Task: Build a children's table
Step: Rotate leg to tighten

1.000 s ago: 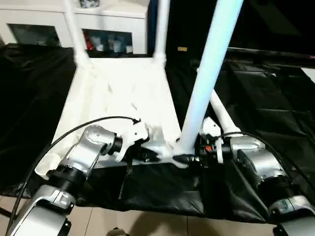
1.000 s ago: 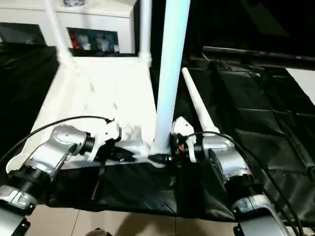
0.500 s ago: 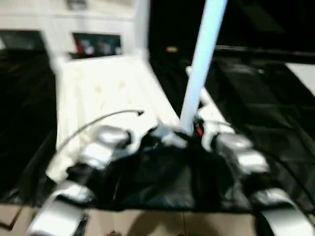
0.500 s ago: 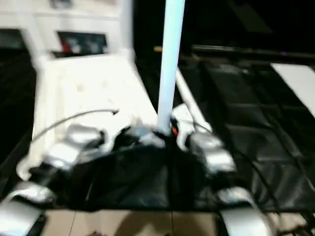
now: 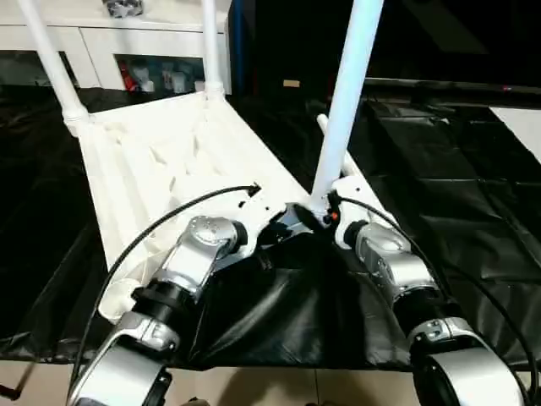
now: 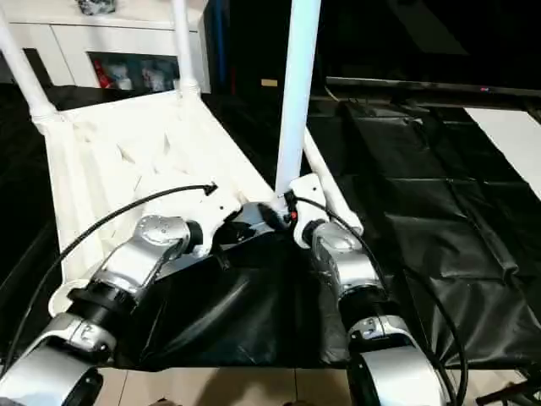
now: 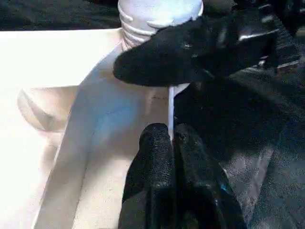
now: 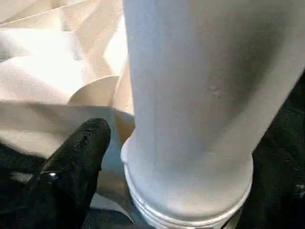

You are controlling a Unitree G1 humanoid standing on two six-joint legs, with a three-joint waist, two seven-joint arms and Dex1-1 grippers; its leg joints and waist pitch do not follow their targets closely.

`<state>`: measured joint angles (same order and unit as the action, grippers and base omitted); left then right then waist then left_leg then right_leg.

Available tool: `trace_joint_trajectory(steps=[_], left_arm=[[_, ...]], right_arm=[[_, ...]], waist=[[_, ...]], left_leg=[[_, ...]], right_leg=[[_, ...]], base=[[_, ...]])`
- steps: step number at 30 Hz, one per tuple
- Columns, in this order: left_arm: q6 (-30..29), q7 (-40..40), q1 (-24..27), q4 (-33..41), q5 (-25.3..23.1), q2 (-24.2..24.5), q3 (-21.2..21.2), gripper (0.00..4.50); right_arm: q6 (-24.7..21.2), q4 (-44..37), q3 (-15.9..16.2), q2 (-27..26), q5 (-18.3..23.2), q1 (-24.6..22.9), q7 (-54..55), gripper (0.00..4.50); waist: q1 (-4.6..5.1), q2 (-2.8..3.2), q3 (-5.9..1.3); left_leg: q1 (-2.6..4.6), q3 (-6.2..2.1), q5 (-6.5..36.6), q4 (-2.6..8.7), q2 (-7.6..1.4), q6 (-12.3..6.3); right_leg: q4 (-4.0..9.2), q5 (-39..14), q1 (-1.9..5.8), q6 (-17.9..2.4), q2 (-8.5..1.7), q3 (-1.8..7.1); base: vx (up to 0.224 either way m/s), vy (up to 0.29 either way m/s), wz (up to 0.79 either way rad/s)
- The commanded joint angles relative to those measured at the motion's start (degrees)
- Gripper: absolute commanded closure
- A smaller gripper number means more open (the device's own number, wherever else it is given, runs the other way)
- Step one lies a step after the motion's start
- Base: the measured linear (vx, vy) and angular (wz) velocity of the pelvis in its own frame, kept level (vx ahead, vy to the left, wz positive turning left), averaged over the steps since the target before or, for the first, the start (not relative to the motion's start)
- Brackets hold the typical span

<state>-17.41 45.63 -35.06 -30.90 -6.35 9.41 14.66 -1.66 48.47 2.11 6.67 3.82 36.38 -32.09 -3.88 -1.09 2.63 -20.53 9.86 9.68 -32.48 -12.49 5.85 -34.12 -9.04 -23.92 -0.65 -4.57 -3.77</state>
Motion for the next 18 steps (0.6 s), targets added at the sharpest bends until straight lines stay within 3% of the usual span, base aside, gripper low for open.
trace_joint_trajectory(steps=[1,4,6,7,12,18], left_arm=[[4.1,4.9,0.3,3.9,4.2,-0.8,1.1,4.50],[5.3,9.2,0.9,4.7,5.2,1.0,1.5,4.50],[6.2,14.7,1.7,5.9,6.6,3.4,2.2,4.50],[6.3,15.5,1.8,6.2,6.6,3.9,2.3,4.50],[7.1,22.2,2.2,6.4,7.4,7.2,2.9,4.50],[6.9,27.1,2.3,6.8,8.2,9.7,3.6,4.50]], right_arm=[[0.4,-0.7,3.8,0.3,-0.6,-1.2,-7.9,0.43],[1.3,-2.8,5.2,2.9,-0.5,-2.5,-13.9,0.43],[1.9,-5.8,6.7,5.9,0.2,-4.3,-21.4,0.43],[2.0,-6.4,7.1,6.4,0.2,-4.6,-22.7,0.43],[0.1,-11.7,9.6,10.9,2.3,-7.1,-33.7,0.43],[-2.3,-14.5,11.1,12.8,3.1,-8.2,-39.3,0.76]], waist=[[-0.32,-0.09,-3.78],[-0.42,0.06,-3.78],[-1.03,-0.14,-3.72],[-1.27,0.12,-3.64],[-1.72,0.07,-3.42],[-1.85,0.01,-3.48]], left_leg=[[-0.21,0.50,11.6,3.06,-0.21,-3.67],[-0.10,0.55,11.1,3.03,-0.22,-4.06],[-0.02,0.60,11.9,2.97,-0.35,-4.69],[0.27,0.63,12.8,3.12,-0.55,-4.45],[0.50,0.69,14.9,3.24,-0.63,-3.73],[0.26,0.51,14.1,3.36,-0.61,-2.94]], right_leg=[[3.70,-11.4,3.63,-11.8,-2.66,1.90],[3.51,-10.2,3.57,-12.7,-2.65,1.98],[3.59,-10.9,3.70,-12.6,-2.67,2.00],[3.69,-11.9,3.36,-12.6,-2.69,2.02],[3.98,-15.1,3.24,-11.8,-2.52,2.02],[3.95,-16.1,3.35,-11.4,-2.76,1.98]], base=[[0.000,0.000,0.00],[0.000,0.000,0.00],[0.000,0.000,0.00],[0.000,0.000,0.00],[0.000,0.000,0.00],[0.000,0.000,0.00]])
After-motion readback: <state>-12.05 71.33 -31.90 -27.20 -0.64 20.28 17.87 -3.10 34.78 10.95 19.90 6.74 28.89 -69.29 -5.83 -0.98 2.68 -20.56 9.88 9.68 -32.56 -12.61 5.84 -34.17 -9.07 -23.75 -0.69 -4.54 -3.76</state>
